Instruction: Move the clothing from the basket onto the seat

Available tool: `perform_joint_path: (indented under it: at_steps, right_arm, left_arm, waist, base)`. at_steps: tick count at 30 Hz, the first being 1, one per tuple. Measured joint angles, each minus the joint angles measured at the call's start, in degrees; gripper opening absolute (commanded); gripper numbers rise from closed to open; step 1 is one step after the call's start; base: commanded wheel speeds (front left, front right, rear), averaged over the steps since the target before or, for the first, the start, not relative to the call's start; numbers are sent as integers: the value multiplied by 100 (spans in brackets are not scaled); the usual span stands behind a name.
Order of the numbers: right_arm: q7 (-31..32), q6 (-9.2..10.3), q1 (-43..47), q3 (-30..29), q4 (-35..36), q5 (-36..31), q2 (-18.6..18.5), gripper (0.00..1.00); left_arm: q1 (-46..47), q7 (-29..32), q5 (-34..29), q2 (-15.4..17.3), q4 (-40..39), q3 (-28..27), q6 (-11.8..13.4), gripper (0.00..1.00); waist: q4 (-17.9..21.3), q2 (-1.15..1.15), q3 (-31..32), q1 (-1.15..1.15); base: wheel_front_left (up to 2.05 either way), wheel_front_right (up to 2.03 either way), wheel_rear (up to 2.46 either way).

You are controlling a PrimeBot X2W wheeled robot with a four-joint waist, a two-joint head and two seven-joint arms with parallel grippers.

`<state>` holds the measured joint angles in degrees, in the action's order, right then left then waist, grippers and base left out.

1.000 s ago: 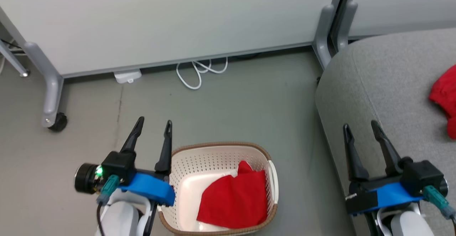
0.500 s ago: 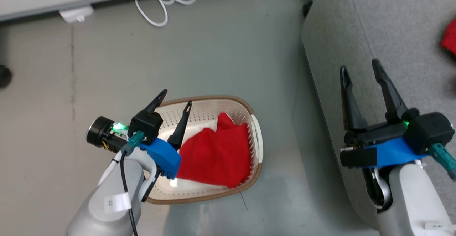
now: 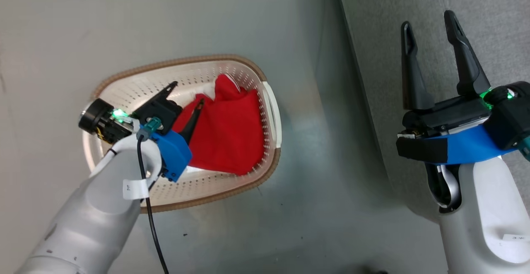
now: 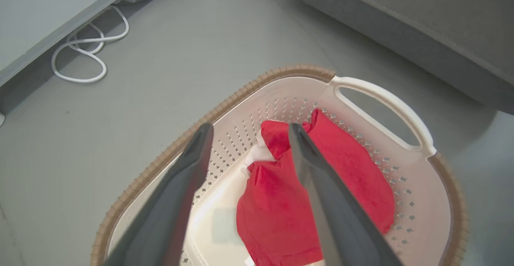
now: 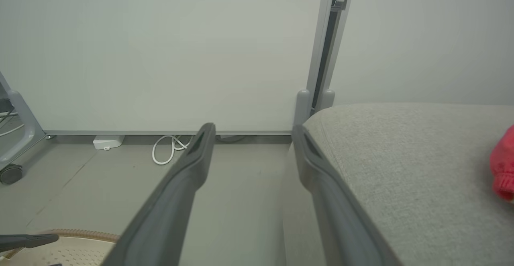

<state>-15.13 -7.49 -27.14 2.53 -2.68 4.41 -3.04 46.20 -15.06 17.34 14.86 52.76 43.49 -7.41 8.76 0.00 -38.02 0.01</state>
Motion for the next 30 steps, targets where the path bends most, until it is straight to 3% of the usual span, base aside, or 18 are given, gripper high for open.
perform_joint_path:
  at_steps: [16,30]
  right_arm:
    - [1,0,-292,138,515,122,8,100]
    - [0,0,-416,299,934,174,8,100]
  left_arm:
    - [1104,140,651,271,1240,1424,-1,100]
    - [1734,651,1172,504,1668,2105,-1,100]
  waist:
    - [450,0,-1346,0]
    - [663,0,-2220,-1]
  base:
    - [0,0,0]
    - [0,0,0]
